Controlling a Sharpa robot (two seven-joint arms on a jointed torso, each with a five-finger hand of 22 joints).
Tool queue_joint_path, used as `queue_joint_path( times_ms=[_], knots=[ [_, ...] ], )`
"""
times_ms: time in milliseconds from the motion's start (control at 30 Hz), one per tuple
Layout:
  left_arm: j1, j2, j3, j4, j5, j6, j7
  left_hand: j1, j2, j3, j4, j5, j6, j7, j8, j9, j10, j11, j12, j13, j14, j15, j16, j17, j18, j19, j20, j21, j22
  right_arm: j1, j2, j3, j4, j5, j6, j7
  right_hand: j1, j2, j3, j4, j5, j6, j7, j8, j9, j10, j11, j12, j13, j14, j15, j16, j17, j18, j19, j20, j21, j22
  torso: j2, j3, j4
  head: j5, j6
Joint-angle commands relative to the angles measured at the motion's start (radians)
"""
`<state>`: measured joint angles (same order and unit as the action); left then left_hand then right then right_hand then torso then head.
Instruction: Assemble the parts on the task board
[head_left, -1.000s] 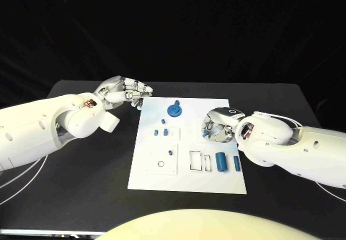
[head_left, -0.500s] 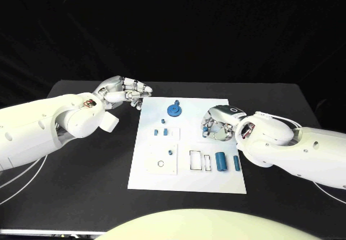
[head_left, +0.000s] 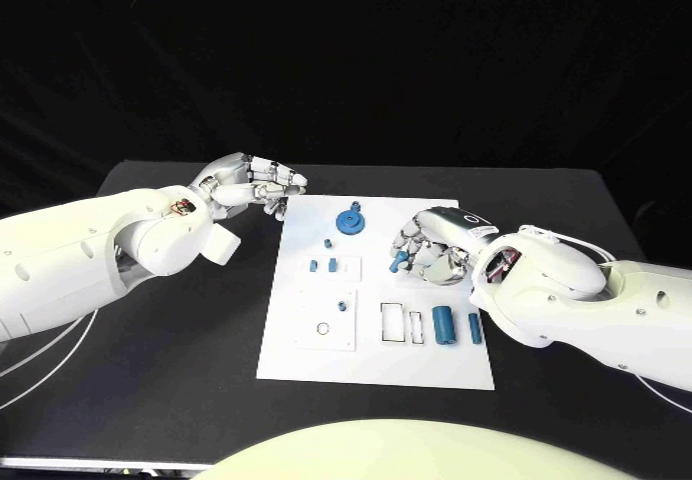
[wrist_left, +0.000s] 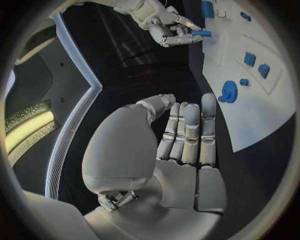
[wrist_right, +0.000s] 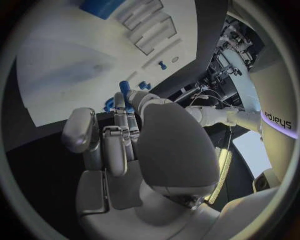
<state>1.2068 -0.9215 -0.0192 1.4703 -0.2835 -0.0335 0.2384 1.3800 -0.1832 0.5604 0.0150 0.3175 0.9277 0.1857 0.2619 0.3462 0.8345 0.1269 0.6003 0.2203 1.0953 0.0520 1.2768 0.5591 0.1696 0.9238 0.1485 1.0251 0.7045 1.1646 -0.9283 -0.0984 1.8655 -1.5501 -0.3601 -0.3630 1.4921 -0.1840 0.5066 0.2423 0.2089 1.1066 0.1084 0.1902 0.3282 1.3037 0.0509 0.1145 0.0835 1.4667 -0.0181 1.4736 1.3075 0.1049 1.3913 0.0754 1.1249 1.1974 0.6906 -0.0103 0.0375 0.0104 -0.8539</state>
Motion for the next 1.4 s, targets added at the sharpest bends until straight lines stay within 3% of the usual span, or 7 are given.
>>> queue_joint_path(
  times_ms=[33, 167, 300, 500, 700, 867, 1400],
  knots=[
    [0.000, 0.003, 0.001, 0.002, 0.006, 0.016, 0.005, -0.003, 0.004, 0.007, 0.001, 0.005, -0.008, 0.002, 0.005, 0.002, -0.004, 0.001, 0.005, -0.002, 0.008, 0.000, 0.005, 0.001, 0.016, -0.007, -0.001, 0.005, 0.001, -0.001, 0.018, 0.000, 0.021, -0.016, -0.033, 0.025, -0.007, 0.000, 0.005, 0.002, 0.000, 0.005, 0.005, 0.020, 0.047, 0.000, -0.002, -0.004, -0.001, 0.062, -0.008, 0.004, 0.029, -0.010, 0.003, 0.001, -0.001, -0.001, 0.001, 0.0008, -0.0008, 0.010, -0.001],
    [0.000, 0.005, 0.001, 0.002, 0.006, 0.017, 0.006, -0.003, 0.004, 0.007, 0.001, 0.005, -0.008, 0.002, 0.005, 0.002, -0.004, 0.001, 0.005, -0.002, 0.008, 0.000, 0.005, 0.001, 0.016, -0.007, -0.001, 0.005, 0.001, -0.011, 0.063, -0.001, 0.027, -0.039, -0.040, 0.039, -0.008, -0.001, 0.006, 0.001, -0.001, 0.005, 0.005, 0.021, 0.048, 0.000, -0.002, -0.005, -0.001, 0.062, -0.008, 0.004, 0.028, -0.009, 0.002, 0.001, -0.002, -0.002, -0.001, 0.0000, -0.0010, 0.019, -0.005],
    [0.000, 0.008, 0.000, 0.002, 0.006, 0.019, 0.006, -0.003, 0.004, 0.007, 0.001, 0.005, -0.008, 0.002, 0.005, 0.002, -0.004, 0.001, 0.005, -0.002, 0.008, 0.000, 0.005, 0.001, 0.016, -0.007, -0.001, 0.005, 0.001, -0.035, 0.117, -0.002, 0.026, -0.055, -0.045, 0.053, -0.011, -0.002, 0.007, 0.002, -0.002, 0.003, 0.006, 0.021, 0.049, 0.000, -0.001, -0.007, -0.001, 0.062, -0.008, 0.004, 0.027, -0.009, 0.001, 0.001, -0.004, -0.003, -0.001, -0.0002, 0.0019, 0.028, -0.006],
    [0.000, 0.011, 0.000, 0.001, 0.006, 0.021, 0.007, -0.003, 0.004, 0.007, 0.001, 0.005, -0.008, 0.002, 0.005, 0.002, -0.004, 0.001, 0.005, -0.002, 0.008, 0.000, 0.005, 0.001, 0.016, -0.007, -0.001, 0.005, 0.001, -0.063, 0.173, -0.005, 0.017, -0.065, -0.046, 0.068, -0.014, -0.003, 0.009, 0.001, -0.004, 0.001, 0.006, 0.022, 0.051, 0.000, -0.001, -0.009, -0.001, 0.061, -0.008, 0.003, 0.026, -0.008, -0.001, 0.001, -0.008, -0.006, -0.001, -0.0013, 0.0014, 0.041, -0.007],
    [0.000, 0.012, 0.000, 0.002, 0.006, 0.019, 0.004, -0.002, 0.004, 0.011, -0.002, 0.005, -0.009, 0.002, 0.008, 0.003, -0.006, 0.001, 0.007, -0.002, 0.006, 0.000, 0.005, -0.001, 0.016, -0.007, -0.001, 0.008, 0.003, -0.092, 0.213, -0.012, -0.007, -0.060, -0.035, 0.077, -0.014, -0.004, 0.010, 0.000, -0.004, 0.001, 0.006, 0.022, 0.052, 0.000, -0.001, -0.010, -0.001, 0.061, -0.007, 0.003, 0.027, -0.008, -0.001, 0.001, -0.008, -0.006, -0.002, -0.0032, 0.0017, 0.045, -0.004],
    [0.000, 0.010, 0.000, 0.004, 0.006, 0.017, 0.004, -0.001, 0.004, 0.012, -0.003, 0.005, -0.009, 0.002, 0.009, 0.003, -0.006, 0.001, 0.008, -0.002, 0.006, 0.000, 0.005, -0.002, 0.016, -0.008, -0.001, 0.008, 0.003, -0.120, 0.237, -0.017, -0.032, -0.061, -0.023, 0.076, -0.015, -0.005, 0.013, -0.003, -0.007, -0.002, 0.007, 0.023, 0.054, -0.001, 0.000, -0.014, -0.001, 0.062, -0.007, 0.005, 0.031, -0.008, -0.001, 0.001, -0.008, -0.005, 0.001, -0.0007, 0.0016, 0.056, -0.009],
    [0.000, 0.009, 0.000, 0.005, 0.005, 0.018, 0.004, -0.001, 0.004, 0.012, -0.003, 0.005, -0.009, 0.002, 0.009, 0.003, -0.006, 0.001, 0.008, -0.002, 0.006, 0.000, 0.005, -0.002, 0.016, -0.008, -0.001, 0.008, 0.003, -0.144, 0.263, -0.023, -0.064, -0.084, 0.010, 0.056, -0.016, -0.008, 0.015, -0.007, -0.008, -0.005, 0.008, 0.024, 0.056, -0.002, 0.001, -0.017, -0.001, 0.062, -0.007, 0.006, 0.032, -0.008, -0.002, 0.002, -0.010, -0.005, 0.000, 0.0002, -0.0007, 0.065, -0.019]
  ],
)
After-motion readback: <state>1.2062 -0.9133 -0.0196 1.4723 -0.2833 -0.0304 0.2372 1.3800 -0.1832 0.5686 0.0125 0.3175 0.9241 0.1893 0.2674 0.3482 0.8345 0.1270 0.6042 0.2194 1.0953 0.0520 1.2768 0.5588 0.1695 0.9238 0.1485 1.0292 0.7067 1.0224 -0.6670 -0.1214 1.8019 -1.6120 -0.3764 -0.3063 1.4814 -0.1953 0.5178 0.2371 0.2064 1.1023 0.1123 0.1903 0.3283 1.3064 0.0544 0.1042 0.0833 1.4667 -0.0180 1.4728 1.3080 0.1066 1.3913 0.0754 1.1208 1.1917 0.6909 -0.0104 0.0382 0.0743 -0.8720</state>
